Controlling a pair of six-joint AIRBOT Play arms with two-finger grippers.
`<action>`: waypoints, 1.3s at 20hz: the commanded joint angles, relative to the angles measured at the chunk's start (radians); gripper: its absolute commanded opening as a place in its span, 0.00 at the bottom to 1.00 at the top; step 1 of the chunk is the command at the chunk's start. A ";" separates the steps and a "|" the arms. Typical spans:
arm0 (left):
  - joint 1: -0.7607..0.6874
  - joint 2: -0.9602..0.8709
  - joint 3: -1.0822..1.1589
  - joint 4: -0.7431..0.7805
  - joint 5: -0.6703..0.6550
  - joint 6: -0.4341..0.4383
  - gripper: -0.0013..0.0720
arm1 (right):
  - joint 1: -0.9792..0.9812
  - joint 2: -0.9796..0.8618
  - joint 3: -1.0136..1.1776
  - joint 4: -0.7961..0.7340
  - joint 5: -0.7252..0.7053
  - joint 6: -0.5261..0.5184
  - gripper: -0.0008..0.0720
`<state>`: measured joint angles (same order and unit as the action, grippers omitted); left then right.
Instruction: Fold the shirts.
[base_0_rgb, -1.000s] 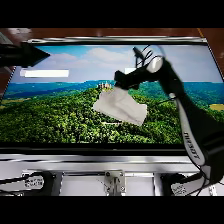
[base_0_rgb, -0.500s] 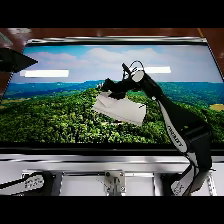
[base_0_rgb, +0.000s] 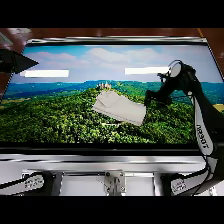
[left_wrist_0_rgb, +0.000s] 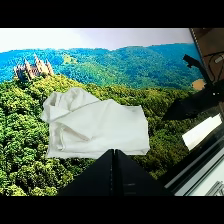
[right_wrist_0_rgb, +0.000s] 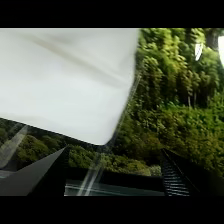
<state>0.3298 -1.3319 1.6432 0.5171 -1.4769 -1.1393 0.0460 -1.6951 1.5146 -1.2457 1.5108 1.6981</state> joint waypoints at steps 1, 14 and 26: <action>-0.006 0.001 0.000 0.000 -0.002 -0.015 0.07 | -0.084 0.023 -0.173 0.115 -0.111 -0.021 0.95; -0.156 0.000 0.000 0.000 0.047 -0.018 0.07 | -0.016 -0.031 -0.292 0.601 -0.559 -0.438 0.10; -0.281 0.000 -0.001 0.001 0.114 -0.058 0.07 | -0.647 0.012 0.073 0.492 -0.116 -0.339 0.10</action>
<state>0.0696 -1.3319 1.6428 0.5171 -1.3701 -1.1801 -0.4282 -1.6848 1.5578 -0.6781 1.2194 1.3220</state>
